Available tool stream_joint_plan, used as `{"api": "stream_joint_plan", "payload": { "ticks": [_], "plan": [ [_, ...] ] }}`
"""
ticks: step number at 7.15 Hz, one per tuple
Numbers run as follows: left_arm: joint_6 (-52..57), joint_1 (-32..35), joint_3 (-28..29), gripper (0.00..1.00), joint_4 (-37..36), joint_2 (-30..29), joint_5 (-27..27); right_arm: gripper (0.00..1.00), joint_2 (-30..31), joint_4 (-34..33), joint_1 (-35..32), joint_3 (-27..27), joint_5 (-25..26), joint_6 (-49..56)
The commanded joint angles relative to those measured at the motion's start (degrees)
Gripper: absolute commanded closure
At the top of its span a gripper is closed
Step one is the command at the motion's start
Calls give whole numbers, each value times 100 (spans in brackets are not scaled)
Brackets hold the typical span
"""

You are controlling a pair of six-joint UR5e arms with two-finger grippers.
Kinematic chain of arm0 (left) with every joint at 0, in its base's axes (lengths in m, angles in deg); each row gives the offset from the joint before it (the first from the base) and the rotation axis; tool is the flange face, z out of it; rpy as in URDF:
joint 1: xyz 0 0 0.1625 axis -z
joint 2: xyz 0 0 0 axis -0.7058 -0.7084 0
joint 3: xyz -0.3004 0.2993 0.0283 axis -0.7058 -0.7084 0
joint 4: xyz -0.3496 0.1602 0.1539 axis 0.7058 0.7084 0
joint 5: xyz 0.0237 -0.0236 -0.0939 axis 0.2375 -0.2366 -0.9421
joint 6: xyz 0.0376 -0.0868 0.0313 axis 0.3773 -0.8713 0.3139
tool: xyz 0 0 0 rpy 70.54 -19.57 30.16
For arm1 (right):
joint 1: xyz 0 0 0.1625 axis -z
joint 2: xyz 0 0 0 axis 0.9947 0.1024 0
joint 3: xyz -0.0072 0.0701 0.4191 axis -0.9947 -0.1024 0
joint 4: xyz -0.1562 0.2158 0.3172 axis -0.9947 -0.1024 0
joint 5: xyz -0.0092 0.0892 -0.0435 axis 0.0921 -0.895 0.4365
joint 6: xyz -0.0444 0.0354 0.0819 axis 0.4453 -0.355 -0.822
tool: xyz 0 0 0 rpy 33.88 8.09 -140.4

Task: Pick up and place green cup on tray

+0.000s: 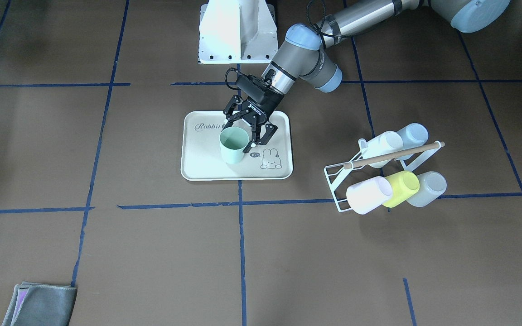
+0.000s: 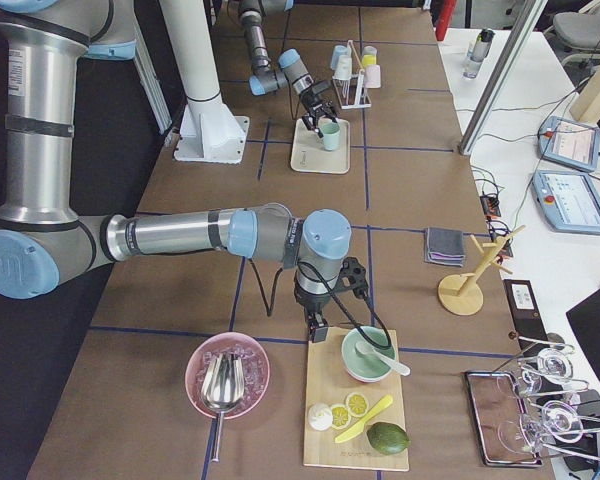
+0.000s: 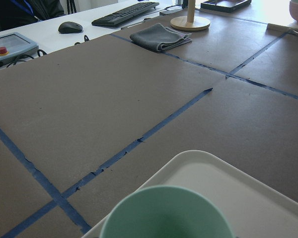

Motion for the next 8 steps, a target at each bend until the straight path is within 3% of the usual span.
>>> {"api": "stream_joint_plan", "payload": {
  "ticks": [1, 3, 5, 7, 8],
  "plan": [
    [9, 8, -30, 0, 0, -10, -2, 0, 0, 0, 0, 0, -9, 0],
    [27, 79, -388, 0, -52, -2, -46, 0, -9, 0, 0, 9, -9, 0],
    [18, 411, -1037, 0, -646, 164, -755, 0, -35, 9, 0, 9, -9, 0],
    [18, 692, -1960, 0, -2372, 385, -1264, 0, -44, 9, 0, 0, -78, 0],
    [44, 1103, -2443, 1, -3565, 411, -1973, 0, -53, 9, 0, 0, -79, 0]
  ]
}}
